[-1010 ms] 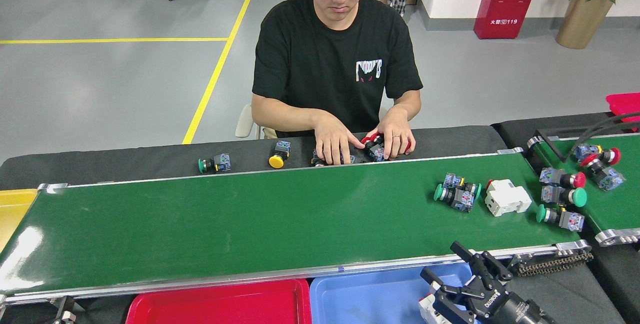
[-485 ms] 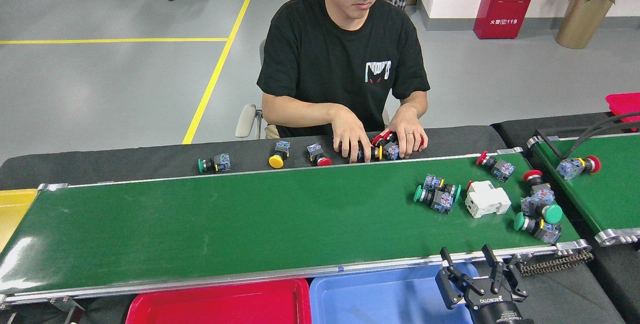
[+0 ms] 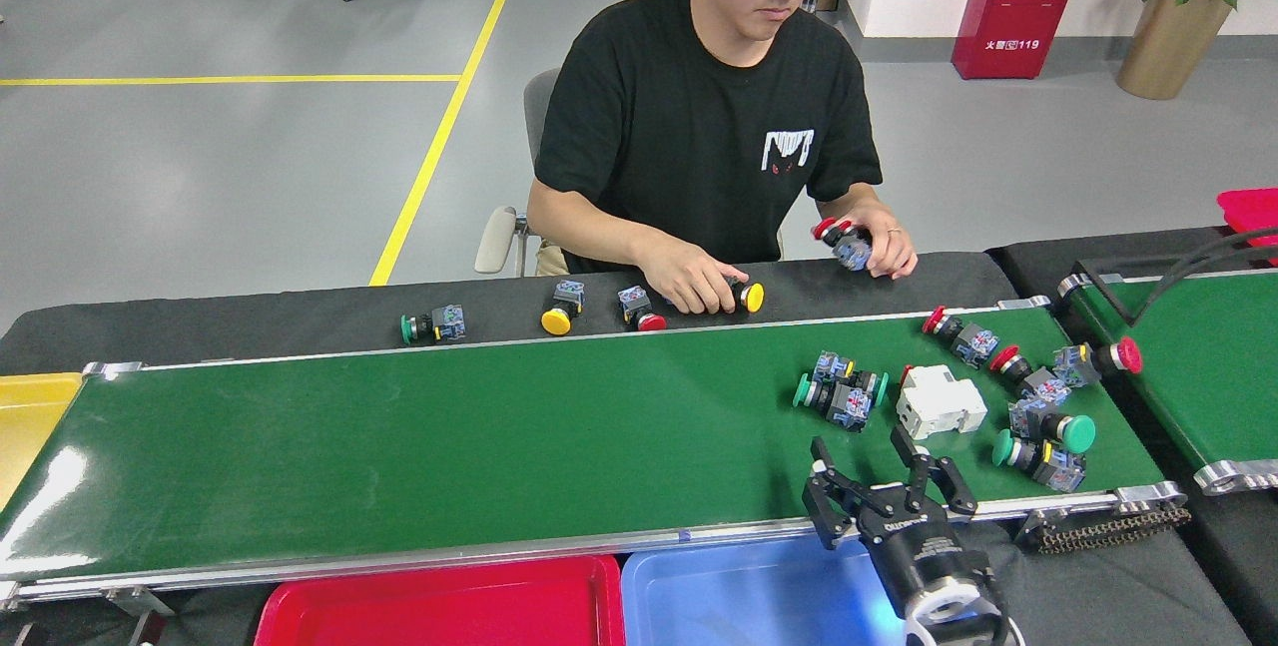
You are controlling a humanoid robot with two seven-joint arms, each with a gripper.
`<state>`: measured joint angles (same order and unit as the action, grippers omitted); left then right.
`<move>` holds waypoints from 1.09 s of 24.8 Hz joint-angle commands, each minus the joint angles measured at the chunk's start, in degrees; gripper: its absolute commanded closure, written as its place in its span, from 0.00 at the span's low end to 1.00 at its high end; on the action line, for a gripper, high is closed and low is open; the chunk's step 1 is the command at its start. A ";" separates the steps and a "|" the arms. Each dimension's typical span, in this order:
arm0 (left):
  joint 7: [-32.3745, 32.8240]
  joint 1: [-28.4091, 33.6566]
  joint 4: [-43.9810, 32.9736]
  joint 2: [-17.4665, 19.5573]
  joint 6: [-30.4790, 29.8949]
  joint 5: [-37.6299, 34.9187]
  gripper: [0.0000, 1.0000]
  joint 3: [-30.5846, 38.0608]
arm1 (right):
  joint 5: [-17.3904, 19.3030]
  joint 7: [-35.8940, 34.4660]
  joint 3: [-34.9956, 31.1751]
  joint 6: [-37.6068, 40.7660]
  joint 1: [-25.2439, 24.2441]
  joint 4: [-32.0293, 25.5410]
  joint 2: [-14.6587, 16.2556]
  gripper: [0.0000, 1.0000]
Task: Pick switch part from conveyor to tray
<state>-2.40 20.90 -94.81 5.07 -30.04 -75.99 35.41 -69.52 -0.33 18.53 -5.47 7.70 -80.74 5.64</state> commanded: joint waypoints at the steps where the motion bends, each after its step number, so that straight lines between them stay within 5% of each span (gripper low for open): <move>1: -0.41 -0.25 -0.63 0.73 -0.19 0.05 0.00 0.01 | -0.53 0.16 0.01 -0.33 2.05 1.64 -0.89 0.06; 22: -0.06 -2.97 -0.20 1.08 -1.42 -0.21 0.00 -0.61 | -0.79 -0.02 0.10 -0.07 20.33 27.04 -8.45 0.08; 24: 0.02 -3.32 -0.11 1.08 -1.42 -0.30 0.00 -0.61 | -2.11 -0.11 0.80 0.02 21.48 29.41 -9.94 0.18; 27: 0.02 -3.24 -0.20 1.35 -1.42 -0.30 0.00 -0.52 | -3.87 -0.11 2.03 0.72 23.23 32.14 -10.82 0.56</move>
<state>-2.30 17.86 -94.48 5.66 -31.34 -76.18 34.68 -73.09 -0.12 20.17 -5.61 29.49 -48.72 -4.58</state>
